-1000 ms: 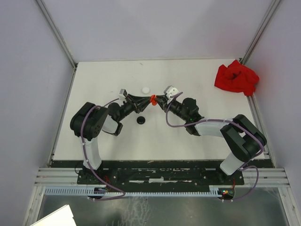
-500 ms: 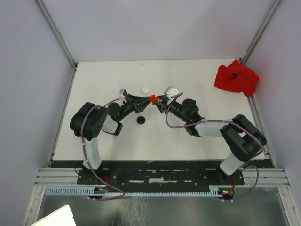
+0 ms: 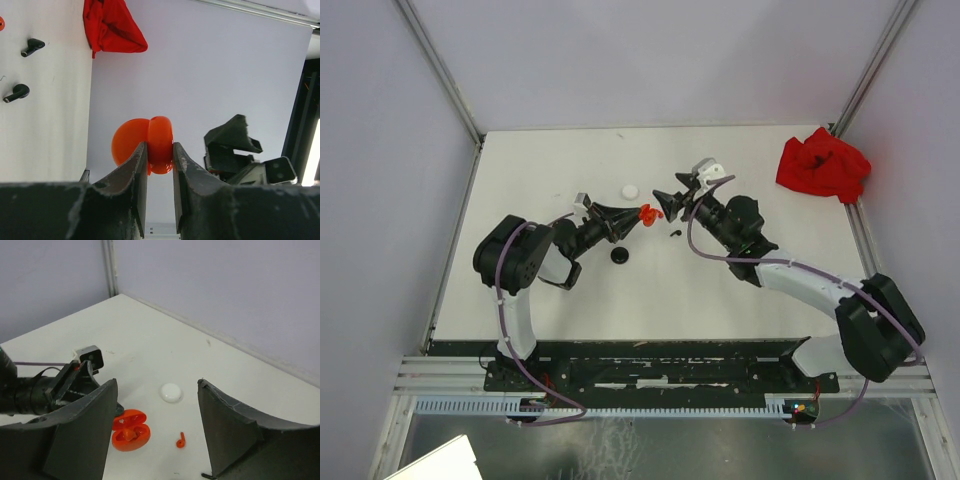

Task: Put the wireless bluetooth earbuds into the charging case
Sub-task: Place the earbud in the charging case, then adjust the earbud with the charging case.

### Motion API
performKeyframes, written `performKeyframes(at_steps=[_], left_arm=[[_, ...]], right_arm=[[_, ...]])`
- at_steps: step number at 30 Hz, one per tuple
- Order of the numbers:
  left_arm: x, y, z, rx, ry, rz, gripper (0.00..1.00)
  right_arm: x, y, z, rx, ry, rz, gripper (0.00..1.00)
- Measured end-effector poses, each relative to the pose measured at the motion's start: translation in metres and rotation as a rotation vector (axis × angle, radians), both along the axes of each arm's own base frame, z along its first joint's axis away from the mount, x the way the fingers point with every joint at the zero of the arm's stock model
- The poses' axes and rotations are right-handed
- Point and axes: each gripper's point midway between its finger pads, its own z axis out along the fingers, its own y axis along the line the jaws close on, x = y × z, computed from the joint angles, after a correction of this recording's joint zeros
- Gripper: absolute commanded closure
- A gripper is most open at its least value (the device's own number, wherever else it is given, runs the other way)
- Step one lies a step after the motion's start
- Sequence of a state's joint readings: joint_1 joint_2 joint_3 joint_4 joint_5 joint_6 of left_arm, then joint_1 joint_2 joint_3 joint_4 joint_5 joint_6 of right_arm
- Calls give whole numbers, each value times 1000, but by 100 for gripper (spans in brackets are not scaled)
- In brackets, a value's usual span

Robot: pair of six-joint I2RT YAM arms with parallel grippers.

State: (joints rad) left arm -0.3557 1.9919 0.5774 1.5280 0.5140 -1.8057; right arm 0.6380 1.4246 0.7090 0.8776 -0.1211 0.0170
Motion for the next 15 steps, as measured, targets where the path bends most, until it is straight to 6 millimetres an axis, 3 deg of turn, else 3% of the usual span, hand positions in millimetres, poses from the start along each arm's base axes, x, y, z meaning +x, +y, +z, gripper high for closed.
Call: performKeyframes(at_steps=[5, 8, 11, 15], left_arm=[[0, 0, 0, 0, 0, 0, 97], [0, 0, 0, 0, -1, 0, 97], [1, 0, 0, 0, -1, 0, 97], [1, 0, 0, -1, -1, 0, 97]], right_arm=[[18, -19, 39, -19, 124, -144, 21], [23, -26, 42, -59, 229, -205, 19], [23, -32, 21, -113, 331, -241, 18], [20, -37, -39, -239, 505, -280, 17]])
